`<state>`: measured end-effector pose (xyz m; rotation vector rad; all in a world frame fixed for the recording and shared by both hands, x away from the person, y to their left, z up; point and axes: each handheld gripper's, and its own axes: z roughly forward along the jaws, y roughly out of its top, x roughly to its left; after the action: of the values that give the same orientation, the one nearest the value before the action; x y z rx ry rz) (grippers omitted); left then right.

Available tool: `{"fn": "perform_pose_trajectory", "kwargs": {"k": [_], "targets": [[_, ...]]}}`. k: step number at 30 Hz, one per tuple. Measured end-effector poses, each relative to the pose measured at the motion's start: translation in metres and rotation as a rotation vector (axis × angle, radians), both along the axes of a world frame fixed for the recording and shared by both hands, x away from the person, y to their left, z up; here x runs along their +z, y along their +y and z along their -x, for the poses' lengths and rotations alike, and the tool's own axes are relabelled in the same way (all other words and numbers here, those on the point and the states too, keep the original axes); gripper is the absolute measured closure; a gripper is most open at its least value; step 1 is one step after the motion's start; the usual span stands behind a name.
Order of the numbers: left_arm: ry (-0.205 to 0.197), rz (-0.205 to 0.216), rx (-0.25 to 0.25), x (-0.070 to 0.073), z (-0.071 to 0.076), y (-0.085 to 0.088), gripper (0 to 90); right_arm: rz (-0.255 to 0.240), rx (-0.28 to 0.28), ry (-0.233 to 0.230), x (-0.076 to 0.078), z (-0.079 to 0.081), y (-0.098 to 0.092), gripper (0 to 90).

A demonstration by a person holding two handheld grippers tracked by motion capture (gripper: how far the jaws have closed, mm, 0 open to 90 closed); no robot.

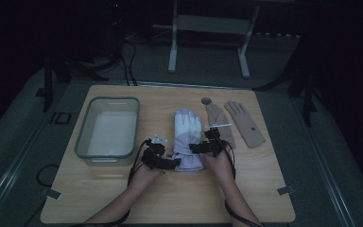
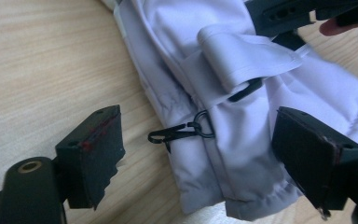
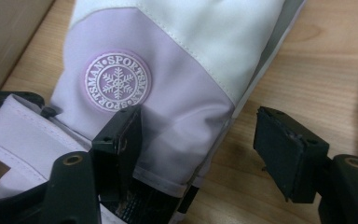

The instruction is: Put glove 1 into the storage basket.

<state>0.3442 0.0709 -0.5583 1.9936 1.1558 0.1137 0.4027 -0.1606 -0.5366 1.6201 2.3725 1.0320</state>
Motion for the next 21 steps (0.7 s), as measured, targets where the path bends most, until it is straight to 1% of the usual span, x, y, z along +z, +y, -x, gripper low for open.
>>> {"fn": "perform_pose_trajectory", "kwargs": {"k": [1,3,4,5,6,7,9,11,12,13,14,16,17,19,20,21], "targets": [[0.005,0.005,-0.007,-0.002,0.0,0.0,17.1,-0.014,0.0,0.024,-0.001,-0.001,0.0,35.5],[0.03,0.028,-0.027,-0.006,-0.001,0.0,18.6,-0.032,0.01,0.05,-0.004,-0.003,0.0,36.7],[0.042,0.049,-0.048,-0.007,-0.002,0.001,23.5,-0.04,0.017,0.057,-0.005,-0.003,0.0,37.5],[0.048,0.066,-0.064,-0.007,-0.001,0.002,30.0,-0.06,0.022,0.07,-0.007,-0.004,0.0,39.0],[0.045,0.063,-0.066,-0.007,-0.001,0.002,33.0,-0.076,0.034,0.075,-0.009,-0.006,-0.001,41.4],[0.049,0.068,-0.073,-0.007,-0.001,0.002,35.2,-0.098,0.049,0.083,-0.01,-0.006,-0.001,46.4],[0.051,0.073,-0.078,-0.008,-0.001,0.003,40.8,-0.134,0.066,0.088,-0.013,-0.007,-0.003,51.5],[0.046,0.068,-0.088,-0.008,-0.001,0.003,45.4,-0.147,0.076,0.092,-0.014,-0.007,-0.002,55.6],[0.045,0.066,-0.089,-0.007,0.0,0.003,49.6,-0.155,0.076,0.096,-0.014,-0.007,-0.002,57.6],[0.044,0.065,-0.091,-0.007,0.0,0.003,52.8,-0.155,0.079,0.093,-0.014,-0.007,-0.002,60.6],[0.036,0.053,-0.097,-0.005,0.001,0.002,57.2,-0.158,0.077,0.097,-0.013,-0.006,-0.001,64.5],[0.034,0.046,-0.096,-0.003,0.002,0.002,63.5,-0.139,0.082,0.085,-0.011,-0.005,0.002,68.9],[0.034,0.043,-0.096,-0.003,0.002,0.002,65.8,-0.131,0.08,0.082,-0.01,-0.004,0.002,70.8],[0.023,0.031,-0.095,-0.001,0.003,0.0,68.9,-0.121,0.077,0.077,-0.008,-0.003,0.003,73.3],[0.018,0.021,-0.104,0.001,0.003,0.0,70.0,-0.123,0.074,0.076,-0.007,-0.003,0.003,74.2],[0.019,0.021,-0.105,0.002,0.003,-0.001,70.6,-0.118,0.074,0.074,-0.005,-0.003,0.003,74.9]]}}
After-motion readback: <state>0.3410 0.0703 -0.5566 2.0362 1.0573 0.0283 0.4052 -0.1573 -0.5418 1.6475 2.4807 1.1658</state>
